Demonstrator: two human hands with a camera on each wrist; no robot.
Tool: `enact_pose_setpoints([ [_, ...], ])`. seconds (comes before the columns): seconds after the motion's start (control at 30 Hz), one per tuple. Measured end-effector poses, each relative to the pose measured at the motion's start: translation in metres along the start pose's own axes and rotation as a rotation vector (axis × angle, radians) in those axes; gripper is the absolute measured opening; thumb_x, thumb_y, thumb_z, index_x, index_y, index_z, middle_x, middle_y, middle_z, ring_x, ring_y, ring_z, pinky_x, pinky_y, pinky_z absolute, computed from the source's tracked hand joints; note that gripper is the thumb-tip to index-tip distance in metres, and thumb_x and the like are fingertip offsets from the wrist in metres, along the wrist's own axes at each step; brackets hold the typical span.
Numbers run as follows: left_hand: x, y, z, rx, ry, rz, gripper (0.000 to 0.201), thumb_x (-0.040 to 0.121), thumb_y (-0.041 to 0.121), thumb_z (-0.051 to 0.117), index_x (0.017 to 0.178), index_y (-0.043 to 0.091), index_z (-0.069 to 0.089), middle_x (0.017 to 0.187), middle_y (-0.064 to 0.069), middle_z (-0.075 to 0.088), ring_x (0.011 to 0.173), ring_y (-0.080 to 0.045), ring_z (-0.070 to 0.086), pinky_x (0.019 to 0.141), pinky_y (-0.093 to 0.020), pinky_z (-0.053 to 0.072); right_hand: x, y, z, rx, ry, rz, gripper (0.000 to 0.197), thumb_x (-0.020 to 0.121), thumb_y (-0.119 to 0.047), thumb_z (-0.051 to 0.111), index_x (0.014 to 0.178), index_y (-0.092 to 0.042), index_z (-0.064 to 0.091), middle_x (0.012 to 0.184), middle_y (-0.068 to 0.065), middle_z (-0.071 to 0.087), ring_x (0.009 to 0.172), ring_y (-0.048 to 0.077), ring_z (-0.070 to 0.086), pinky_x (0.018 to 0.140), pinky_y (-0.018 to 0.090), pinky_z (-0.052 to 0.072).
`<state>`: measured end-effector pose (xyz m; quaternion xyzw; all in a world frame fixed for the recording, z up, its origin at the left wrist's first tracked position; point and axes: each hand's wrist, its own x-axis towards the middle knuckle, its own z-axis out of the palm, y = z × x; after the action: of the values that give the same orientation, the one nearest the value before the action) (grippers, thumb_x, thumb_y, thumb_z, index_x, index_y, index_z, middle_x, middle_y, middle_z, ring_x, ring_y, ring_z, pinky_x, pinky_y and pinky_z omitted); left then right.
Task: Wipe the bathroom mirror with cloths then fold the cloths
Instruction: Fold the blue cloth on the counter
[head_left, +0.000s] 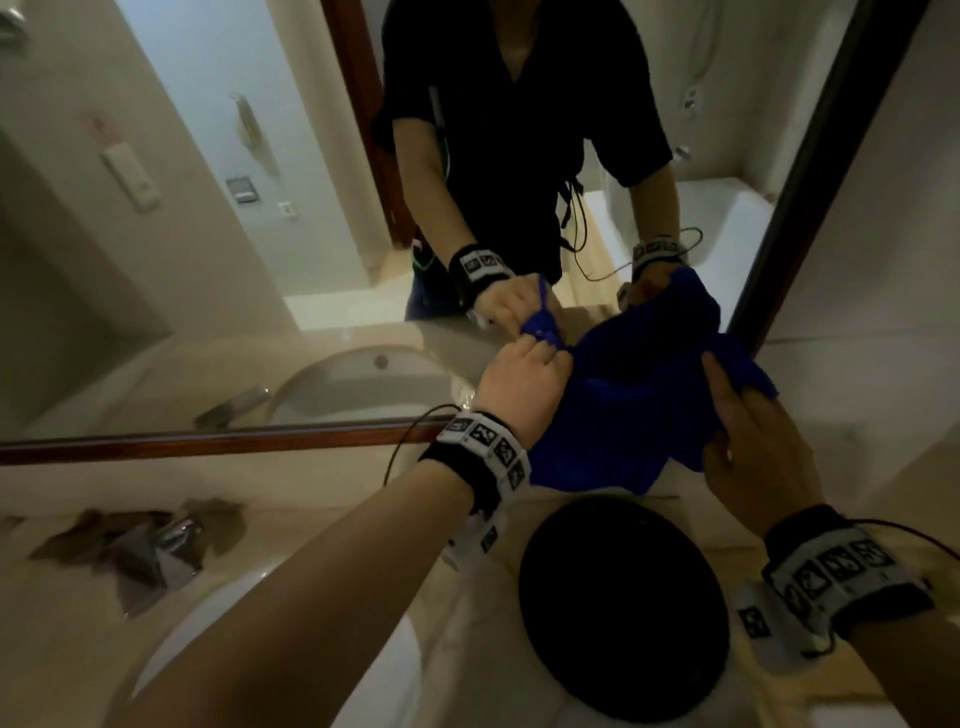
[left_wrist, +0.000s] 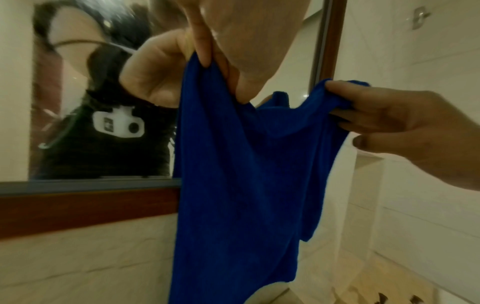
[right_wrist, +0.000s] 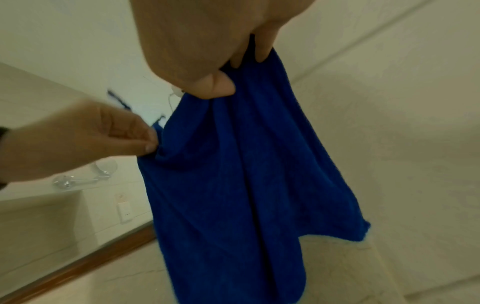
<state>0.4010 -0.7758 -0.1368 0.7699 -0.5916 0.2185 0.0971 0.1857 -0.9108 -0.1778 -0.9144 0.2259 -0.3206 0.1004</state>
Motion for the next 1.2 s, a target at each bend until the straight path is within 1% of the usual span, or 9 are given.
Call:
enact_pose_setpoints([
  [0.1, -0.019, -0.009, -0.021, -0.027, 0.083, -0.132, 0.007, 0.084, 0.018, 0.062, 0.080, 0.012, 0.062, 0.078, -0.007, 0.060, 0.072, -0.028, 0.055, 0.061, -0.036, 0.045, -0.012, -0.012, -0.023, 0.075, 0.015, 0.129, 0.076, 0.080, 0.009, 0.055, 0.148, -0.014, 0.034, 0.128, 0.020, 0.054, 0.106, 0.040, 0.053, 0.081, 0.045, 0.050],
  [0.27, -0.084, -0.004, -0.056, 0.011, 0.105, -0.199, 0.016, 0.091, 0.024, 0.048, 0.095, 0.011, 0.058, 0.104, -0.008, 0.057, 0.090, -0.025, 0.051, 0.075, -0.038, 0.042, -0.045, -0.030, -0.042, 0.199, -0.023, 0.315, 0.046, 0.092, -0.007, 0.051, 0.136, -0.022, 0.048, 0.122, 0.017, 0.060, 0.107, 0.034, 0.057, 0.087, 0.041, 0.047],
  [0.5, -0.223, 0.035, -0.049, -0.389, -0.316, -0.379, 0.011, 0.095, 0.024, 0.045, 0.090, 0.016, 0.041, 0.070, 0.001, 0.049, 0.062, -0.026, 0.055, 0.055, -0.032, 0.036, -0.149, -0.050, -0.031, 0.122, -0.100, 0.286, 0.019, 0.095, -0.026, 0.050, 0.108, -0.014, 0.057, 0.075, 0.010, 0.064, 0.061, 0.030, 0.059, 0.055, 0.037, 0.048],
  [0.57, -0.263, 0.047, -0.040, -0.433, -0.448, -0.390, 0.013, 0.095, 0.022, 0.047, 0.089, 0.018, 0.037, 0.070, 0.001, 0.047, 0.061, -0.027, 0.053, 0.053, -0.035, 0.038, -0.189, -0.054, -0.026, 0.074, -0.150, 0.316, 0.007, 0.094, -0.016, 0.055, 0.088, -0.015, 0.057, 0.061, -0.006, 0.048, 0.050, 0.013, 0.045, 0.047, 0.025, 0.033],
  [0.6, -0.284, 0.053, -0.038, -0.469, -0.491, -0.397, 0.010, 0.098, 0.024, 0.043, 0.092, 0.018, 0.037, 0.070, 0.001, 0.047, 0.059, -0.025, 0.050, 0.054, -0.035, 0.039, -0.210, -0.058, -0.024, 0.026, -0.186, 0.357, 0.019, 0.095, -0.013, 0.055, 0.077, -0.019, 0.053, 0.058, -0.011, 0.039, 0.049, 0.007, 0.036, 0.047, 0.023, 0.025],
  [0.77, -0.373, 0.079, -0.026, -0.378, -0.716, -0.262, 0.017, 0.098, 0.034, 0.046, 0.098, 0.017, 0.042, 0.080, 0.001, 0.050, 0.075, -0.026, 0.055, 0.067, -0.036, 0.043, -0.306, -0.083, -0.023, -0.106, -0.499, 0.573, 0.009, 0.098, -0.023, 0.045, 0.096, -0.023, 0.053, 0.086, 0.003, 0.060, 0.072, 0.021, 0.054, 0.063, 0.031, 0.041],
  [0.87, -0.423, 0.090, -0.016, -0.320, -0.729, -0.086, 0.026, 0.081, 0.030, 0.072, 0.088, 0.015, 0.052, 0.082, -0.001, 0.053, 0.065, -0.022, 0.056, 0.053, -0.029, 0.038, -0.352, -0.108, -0.025, -0.243, -0.655, 0.547, 0.013, 0.096, -0.022, 0.044, 0.106, -0.021, 0.051, 0.104, 0.007, 0.062, 0.082, 0.025, 0.057, 0.066, 0.030, 0.043],
  [0.97, -0.467, 0.109, -0.015, -0.211, -0.810, -0.072, 0.020, 0.094, 0.018, 0.052, 0.113, 0.012, 0.053, 0.111, -0.008, 0.051, 0.093, -0.027, 0.058, 0.074, -0.034, 0.046, -0.387, -0.136, -0.030, -0.296, -0.765, 0.618, 0.024, 0.098, -0.019, 0.042, 0.119, -0.019, 0.053, 0.124, 0.009, 0.051, 0.106, 0.031, 0.055, 0.074, 0.031, 0.038],
  [1.2, -0.533, 0.138, -0.037, -0.138, -0.837, -0.094, 0.026, 0.096, 0.016, 0.046, 0.119, 0.020, 0.057, 0.109, -0.005, 0.053, 0.090, -0.028, 0.058, 0.078, -0.036, 0.049, -0.447, -0.163, -0.047, -0.250, -0.616, 0.492, 0.018, 0.086, 0.001, 0.050, 0.098, -0.006, 0.061, 0.103, 0.015, 0.060, 0.078, 0.034, 0.057, 0.063, 0.030, 0.032],
])
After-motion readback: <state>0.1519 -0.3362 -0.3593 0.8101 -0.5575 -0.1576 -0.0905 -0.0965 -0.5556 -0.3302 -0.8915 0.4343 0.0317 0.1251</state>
